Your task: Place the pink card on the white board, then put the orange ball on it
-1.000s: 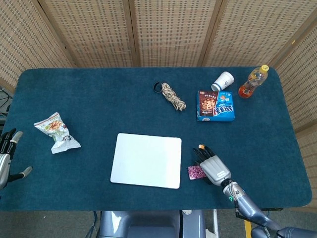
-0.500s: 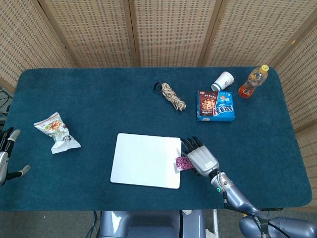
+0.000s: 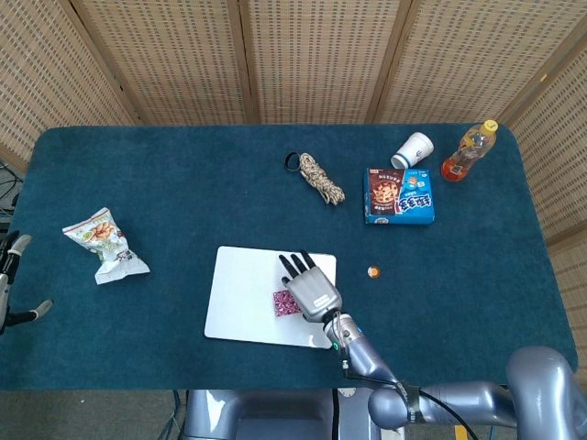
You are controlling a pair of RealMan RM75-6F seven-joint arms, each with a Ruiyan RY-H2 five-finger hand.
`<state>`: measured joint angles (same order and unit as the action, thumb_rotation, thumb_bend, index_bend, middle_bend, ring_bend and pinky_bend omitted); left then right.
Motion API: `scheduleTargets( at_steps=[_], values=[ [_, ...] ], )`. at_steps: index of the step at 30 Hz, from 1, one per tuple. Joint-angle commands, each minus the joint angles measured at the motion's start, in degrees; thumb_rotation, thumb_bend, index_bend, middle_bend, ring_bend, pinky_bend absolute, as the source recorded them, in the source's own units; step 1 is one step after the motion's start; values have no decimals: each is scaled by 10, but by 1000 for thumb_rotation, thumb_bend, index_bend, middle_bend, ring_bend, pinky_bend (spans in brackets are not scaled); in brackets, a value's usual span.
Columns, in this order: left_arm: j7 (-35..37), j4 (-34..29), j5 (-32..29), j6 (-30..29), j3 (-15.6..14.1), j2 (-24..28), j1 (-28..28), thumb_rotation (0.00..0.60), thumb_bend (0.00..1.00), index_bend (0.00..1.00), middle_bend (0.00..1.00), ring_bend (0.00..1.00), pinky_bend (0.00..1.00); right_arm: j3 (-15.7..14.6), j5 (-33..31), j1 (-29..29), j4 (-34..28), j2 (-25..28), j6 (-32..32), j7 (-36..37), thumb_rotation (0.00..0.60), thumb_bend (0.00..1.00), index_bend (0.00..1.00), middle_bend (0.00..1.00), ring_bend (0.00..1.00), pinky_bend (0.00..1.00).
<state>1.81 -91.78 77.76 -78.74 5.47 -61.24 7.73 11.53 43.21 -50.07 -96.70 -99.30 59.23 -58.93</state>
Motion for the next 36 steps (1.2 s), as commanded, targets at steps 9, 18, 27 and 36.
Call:
scheduleTargets(
  at_steps=[9,18,27,36],
  values=[
    [11,2,9,-7,-4,3,-4,600,0,0,0,0,0,-3,-8,-3,-66,62,54,-9,600,13,157,0,0,0],
    [-17,-8,19,-13,-10,-4,-4,600,0,0,0,0,0,-29,21,43,-12,155,10,111,600,223,350,0,0,0],
    [-41,-10,11,-7,-8,-11,1,600,0,0,0,0,0,-48,63,61,95,159,-59,222,600,323,367,0,0,0],
    [-49,-10,8,-6,-8,-14,2,600,0,0,0,0,0,-62,108,69,163,130,-82,283,600,353,379,0,0,0]
  ],
)
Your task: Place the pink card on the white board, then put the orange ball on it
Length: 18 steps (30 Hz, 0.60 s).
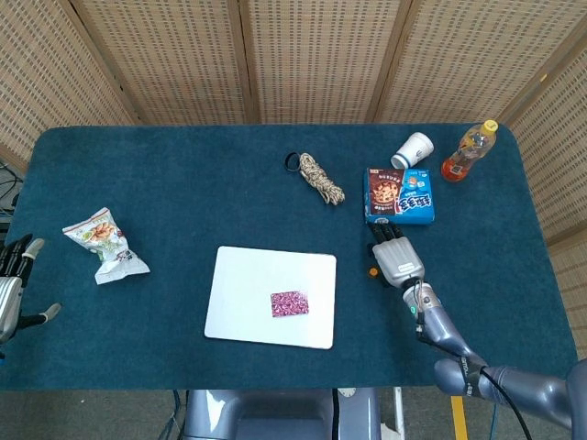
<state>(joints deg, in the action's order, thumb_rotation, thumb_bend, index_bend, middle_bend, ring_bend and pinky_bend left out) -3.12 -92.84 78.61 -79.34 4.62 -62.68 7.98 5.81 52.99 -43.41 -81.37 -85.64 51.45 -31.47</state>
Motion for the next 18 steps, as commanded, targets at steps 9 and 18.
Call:
scheduleTargets(
  at_steps=[9,18],
  values=[
    [2,0,-1,1,0,1,0,600,0,0,0,0,0,-10,22,8,32,-23,-8,26,600,353,379,0,0,0],
    [1,0,-3,2,0,0,1,600,0,0,0,0,0,-9,26,10,54,-38,-14,38,600,355,379,0,0,0]
  ],
)
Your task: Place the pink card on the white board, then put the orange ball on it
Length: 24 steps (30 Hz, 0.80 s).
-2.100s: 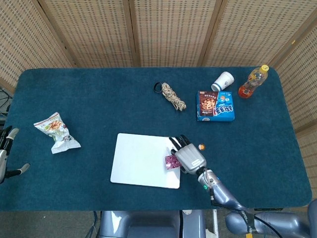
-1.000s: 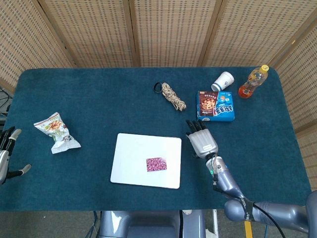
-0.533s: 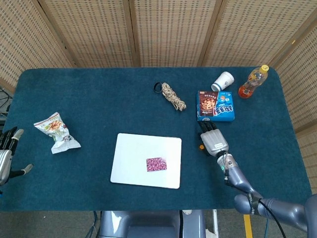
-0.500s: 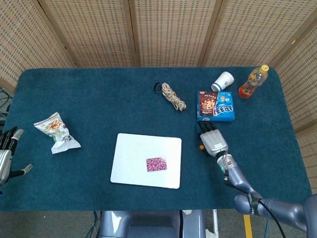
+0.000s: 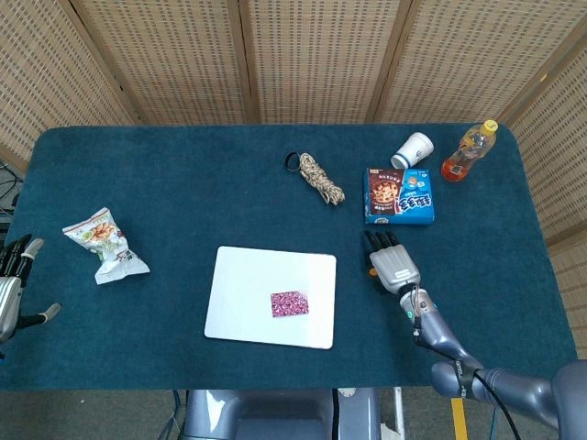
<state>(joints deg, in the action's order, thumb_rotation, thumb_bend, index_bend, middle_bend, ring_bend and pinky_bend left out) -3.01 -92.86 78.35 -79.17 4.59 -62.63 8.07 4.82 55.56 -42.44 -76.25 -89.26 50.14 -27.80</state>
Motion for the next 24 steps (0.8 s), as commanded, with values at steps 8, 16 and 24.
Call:
scheduleTargets(
  at_steps=[8,16,24],
  values=[
    [-5,0,-3,2,0,-2,2,600,0,0,0,0,0,4,4,0,15,-11,-3,6,600,355,385,0,0,0],
    [-7,1,-4,3,0,-3,2,600,0,0,0,0,0,3,-3,1,28,-18,-10,6,600,354,401,0,0,0],
    [-7,1,-6,4,1,-3,3,600,0,0,0,0,0,4,-11,1,41,-22,-19,6,600,363,479,0,0,0]
  ],
)
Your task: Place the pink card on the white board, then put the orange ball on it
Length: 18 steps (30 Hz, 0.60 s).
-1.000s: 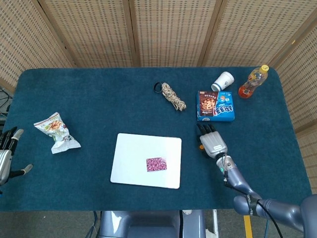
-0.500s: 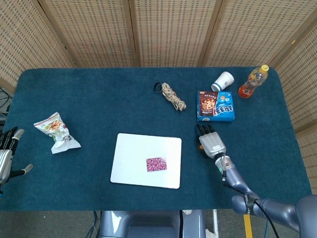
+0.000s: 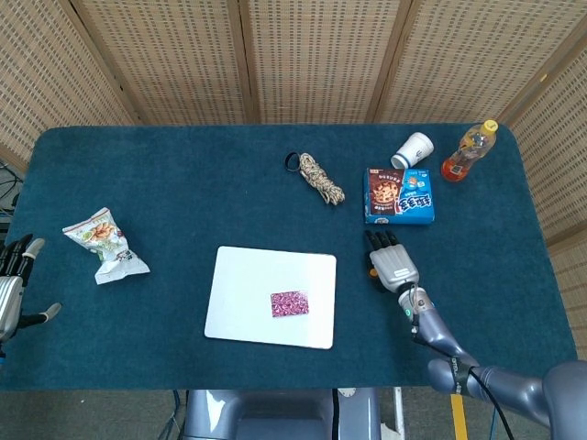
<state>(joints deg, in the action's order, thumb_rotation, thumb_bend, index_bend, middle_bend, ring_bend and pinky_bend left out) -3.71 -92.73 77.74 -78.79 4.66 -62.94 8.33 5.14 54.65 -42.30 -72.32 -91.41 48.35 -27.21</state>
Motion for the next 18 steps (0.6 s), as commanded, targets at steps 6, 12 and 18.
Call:
scheduleTargets(
  at_steps=[6,12,18],
  values=[
    [-1,0,0,0,-1,0,0,600,0,0,0,0,0,1,-4,1,4,1,-2,-2,600,363,506,0,0,0],
    [0,-1,1,-1,-1,1,0,600,0,0,0,0,0,4,7,1,-12,9,8,-3,600,363,509,0,0,0],
    [2,-1,0,1,-1,2,0,600,0,0,0,0,0,16,22,-6,-81,34,29,-17,600,363,509,0,0,0]
  ],
)
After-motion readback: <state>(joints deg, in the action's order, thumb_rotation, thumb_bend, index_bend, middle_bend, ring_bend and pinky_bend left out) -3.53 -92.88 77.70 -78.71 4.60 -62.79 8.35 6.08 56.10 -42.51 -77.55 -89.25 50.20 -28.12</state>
